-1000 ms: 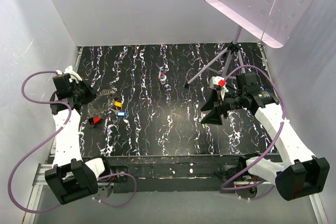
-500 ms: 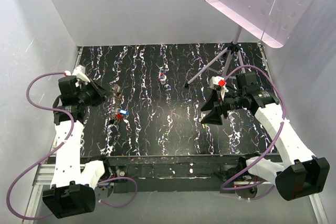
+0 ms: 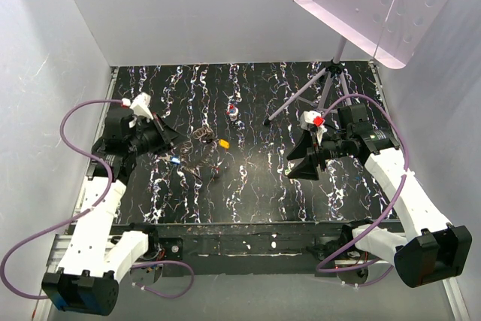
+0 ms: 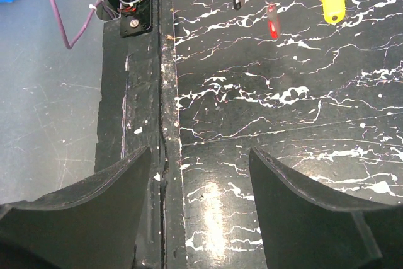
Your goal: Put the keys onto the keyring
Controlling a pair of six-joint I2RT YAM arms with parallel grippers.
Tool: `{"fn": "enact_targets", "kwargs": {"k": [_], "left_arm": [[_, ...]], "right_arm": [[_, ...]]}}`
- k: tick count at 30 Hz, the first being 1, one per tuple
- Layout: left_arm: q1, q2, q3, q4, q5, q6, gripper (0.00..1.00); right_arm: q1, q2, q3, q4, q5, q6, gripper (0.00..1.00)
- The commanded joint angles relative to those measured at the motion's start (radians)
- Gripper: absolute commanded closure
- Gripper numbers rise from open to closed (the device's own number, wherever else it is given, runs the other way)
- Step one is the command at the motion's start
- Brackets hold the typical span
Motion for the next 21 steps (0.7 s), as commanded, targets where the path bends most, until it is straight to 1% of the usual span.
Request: {"fn": "enact_targets", "kwargs": {"k": [1,3,5,11,13,18,20,21], "left_arm": [[-0.046,0.062,0.061,-0.053,0.06,0.111,1.0],[-0.077,0.091,0.096,-0.097,0.046,0.16,1.0],[-0.115,0.12,0.142,-0.143,0.0,0.208,1.0],[-0.273,0.206,0.294,-0.277,-0.172,0.363,1.0],[-0.337,0.229,0.337,-0.309,-0.259,0.427,1.0],[-0.499,0.258,0.374,-0.332,-0.441,0.633,1.0],[-0.555,0.266,0.379,-0.334,-0.5,0.748,1.0],[-0.577,0.269,0.379,-0.334,-0.505,0.791,1.0]], "right_arm": [[0.005,0.0,0.003,-0.015,-0.034,-0.023,0.28],[0.005,0.002,0.003,-0.015,-0.033,-0.024,0.28],[0.005,0.003,0.001,-0.013,-0.035,-0.026,0.28],[0.007,0.008,-0.002,-0.012,-0.033,-0.024,0.28],[0.007,0.009,-0.002,-0.01,-0.03,-0.026,0.28],[0.008,0.011,-0.002,-0.012,-0.031,-0.03,0.28],[0.008,0.011,-0.005,-0.012,-0.033,-0.032,0.28],[0.008,0.012,-0.003,-0.013,-0.038,-0.036,0.28]]}}
